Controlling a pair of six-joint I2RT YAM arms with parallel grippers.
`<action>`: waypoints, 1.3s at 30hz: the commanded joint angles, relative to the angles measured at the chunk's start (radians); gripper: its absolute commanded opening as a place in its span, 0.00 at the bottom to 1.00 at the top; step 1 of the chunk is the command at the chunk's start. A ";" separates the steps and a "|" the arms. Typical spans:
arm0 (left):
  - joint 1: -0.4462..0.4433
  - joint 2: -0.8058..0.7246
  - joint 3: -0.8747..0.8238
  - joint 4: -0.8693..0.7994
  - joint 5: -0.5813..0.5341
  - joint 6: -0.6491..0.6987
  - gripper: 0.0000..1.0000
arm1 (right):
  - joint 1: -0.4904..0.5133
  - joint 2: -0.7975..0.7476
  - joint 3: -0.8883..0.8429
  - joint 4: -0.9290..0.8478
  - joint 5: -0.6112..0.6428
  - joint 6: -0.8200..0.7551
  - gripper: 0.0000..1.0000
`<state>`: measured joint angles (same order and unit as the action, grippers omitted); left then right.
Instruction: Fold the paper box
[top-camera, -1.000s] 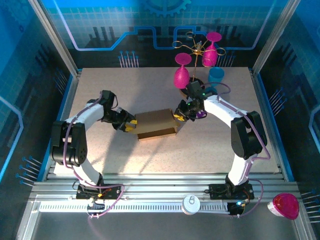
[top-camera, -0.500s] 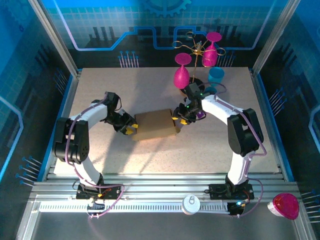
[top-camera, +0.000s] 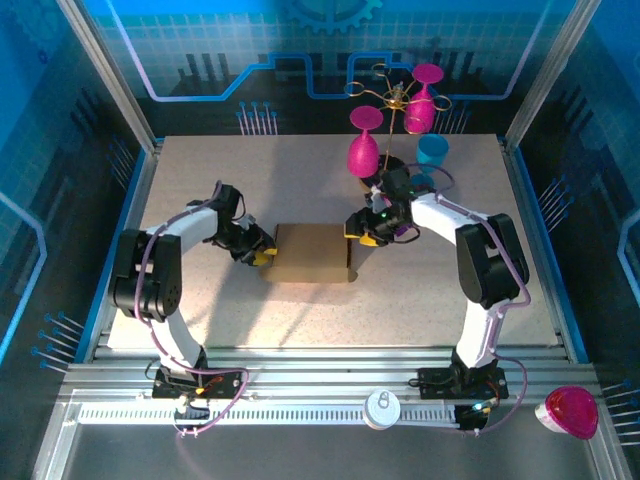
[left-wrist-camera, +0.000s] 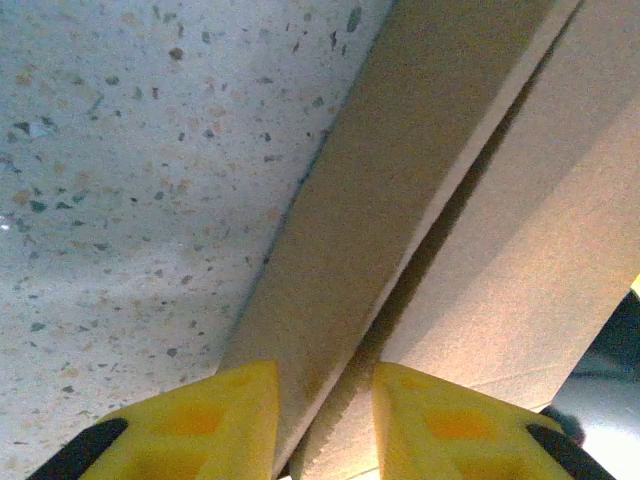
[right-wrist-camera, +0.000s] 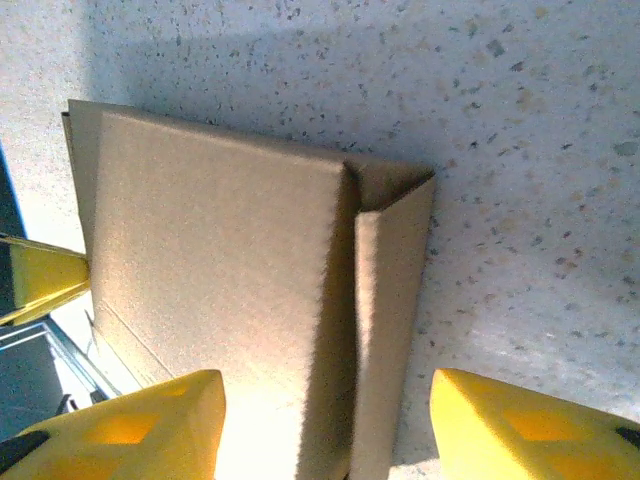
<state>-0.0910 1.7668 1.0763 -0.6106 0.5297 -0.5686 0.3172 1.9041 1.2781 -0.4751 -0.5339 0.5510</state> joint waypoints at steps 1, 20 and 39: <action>-0.007 0.017 -0.015 0.020 -0.031 0.050 0.29 | -0.017 0.030 -0.032 0.095 -0.137 -0.045 0.59; 0.015 0.062 -0.055 0.071 0.000 0.059 0.17 | -0.028 -0.028 -0.389 0.671 -0.333 0.204 1.00; 0.048 0.070 -0.072 0.081 0.001 0.105 0.13 | 0.042 0.125 -0.198 0.784 -0.396 0.342 0.72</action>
<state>-0.0513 1.7897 1.0313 -0.5129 0.6067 -0.4896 0.3466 2.0068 1.0428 0.2672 -0.9024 0.8711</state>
